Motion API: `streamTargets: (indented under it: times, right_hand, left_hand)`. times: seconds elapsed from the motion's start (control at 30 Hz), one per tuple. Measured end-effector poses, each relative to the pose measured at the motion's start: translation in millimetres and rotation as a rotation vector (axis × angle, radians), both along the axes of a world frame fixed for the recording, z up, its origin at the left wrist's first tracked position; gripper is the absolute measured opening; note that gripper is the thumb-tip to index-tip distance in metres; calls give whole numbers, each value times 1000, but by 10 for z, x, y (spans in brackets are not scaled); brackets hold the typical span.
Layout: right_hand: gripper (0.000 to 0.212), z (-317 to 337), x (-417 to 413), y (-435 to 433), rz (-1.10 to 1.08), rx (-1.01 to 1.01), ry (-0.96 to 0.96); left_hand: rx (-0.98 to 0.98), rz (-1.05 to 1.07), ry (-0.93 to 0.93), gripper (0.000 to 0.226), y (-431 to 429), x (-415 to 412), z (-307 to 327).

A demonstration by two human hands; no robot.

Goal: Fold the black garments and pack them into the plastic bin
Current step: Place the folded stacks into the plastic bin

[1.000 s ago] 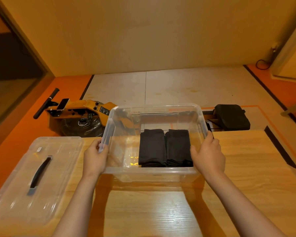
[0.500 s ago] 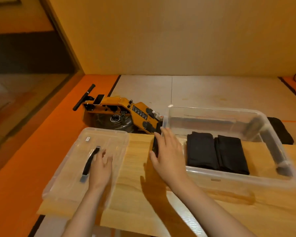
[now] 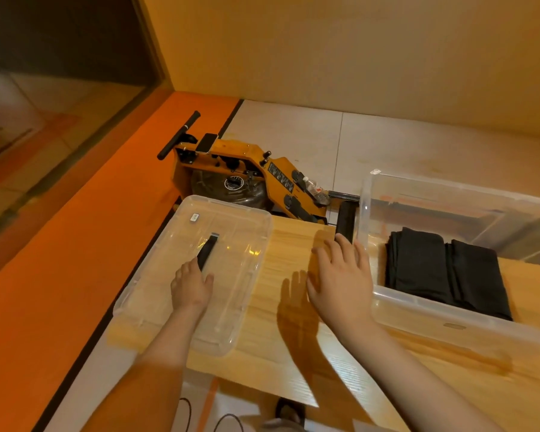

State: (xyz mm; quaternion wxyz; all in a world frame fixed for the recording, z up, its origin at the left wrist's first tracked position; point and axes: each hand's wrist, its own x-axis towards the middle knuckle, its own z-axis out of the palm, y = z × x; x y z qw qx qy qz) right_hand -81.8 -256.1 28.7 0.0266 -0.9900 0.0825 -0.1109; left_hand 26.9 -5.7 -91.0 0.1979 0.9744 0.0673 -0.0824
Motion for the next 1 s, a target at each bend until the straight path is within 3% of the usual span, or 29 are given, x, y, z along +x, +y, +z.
streamTargets:
  times: [0.27, 0.4, 0.53, 0.8, 1.0]
  right_hand:
    - [19, -53, -38, -7, 32, -50, 2]
    - [13, -45, -55, -38, 94, -51, 15]
    - [9, 11, -88, -77, 136, 24, -46]
    - [25, 450, -239, -604, -24, 207, -435]
    - [52, 537, -657, -1458, -275, 225, -502]
  left_hand:
    - [-17, 12, 32, 33, 75, 141, -56]
    - [-15, -40, -138, 30, 79, 117, 66]
    - [-147, -156, -271, 25, 36, 204, 574]
    - [-200, -514, -544, 32, -840, 286, 1713]
    - [-285, -810, -505, 35, -1936, 182, 1922]
